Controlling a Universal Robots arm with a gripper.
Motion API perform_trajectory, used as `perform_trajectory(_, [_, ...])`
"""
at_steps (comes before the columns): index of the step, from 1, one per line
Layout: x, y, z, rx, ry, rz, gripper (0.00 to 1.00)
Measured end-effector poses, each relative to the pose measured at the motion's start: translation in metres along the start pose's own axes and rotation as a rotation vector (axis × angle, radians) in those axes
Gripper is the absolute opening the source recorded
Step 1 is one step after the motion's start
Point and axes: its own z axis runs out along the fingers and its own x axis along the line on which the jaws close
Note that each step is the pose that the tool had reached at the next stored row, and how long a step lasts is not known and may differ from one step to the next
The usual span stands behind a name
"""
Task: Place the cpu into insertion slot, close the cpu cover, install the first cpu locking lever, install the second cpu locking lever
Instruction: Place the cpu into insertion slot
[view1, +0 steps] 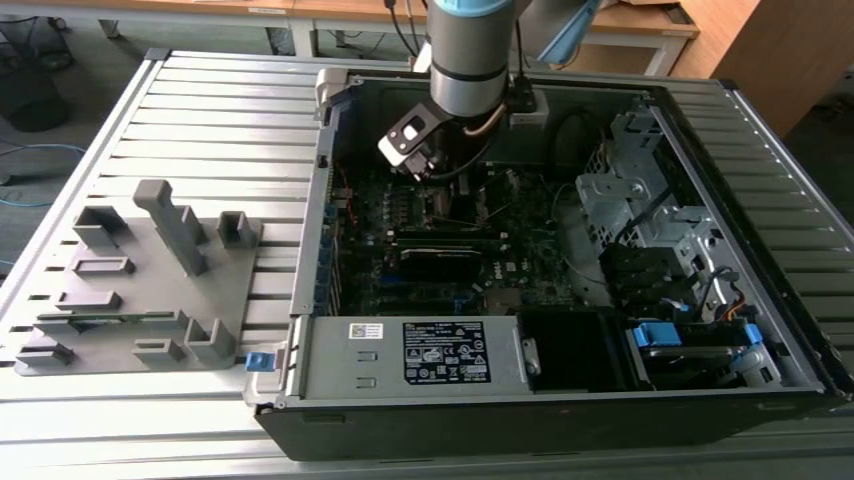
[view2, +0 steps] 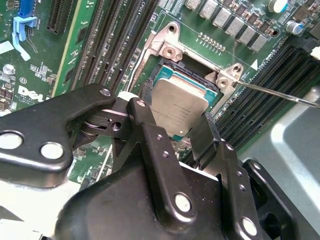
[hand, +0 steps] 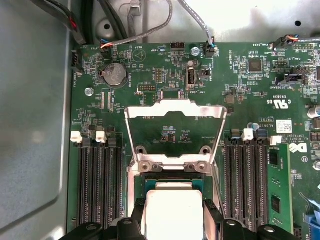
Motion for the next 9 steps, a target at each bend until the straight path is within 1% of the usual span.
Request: perform_trajectory(9, [-0.0001,0.0002,0.0024,0.0000,0.0001,0.000,0.54])
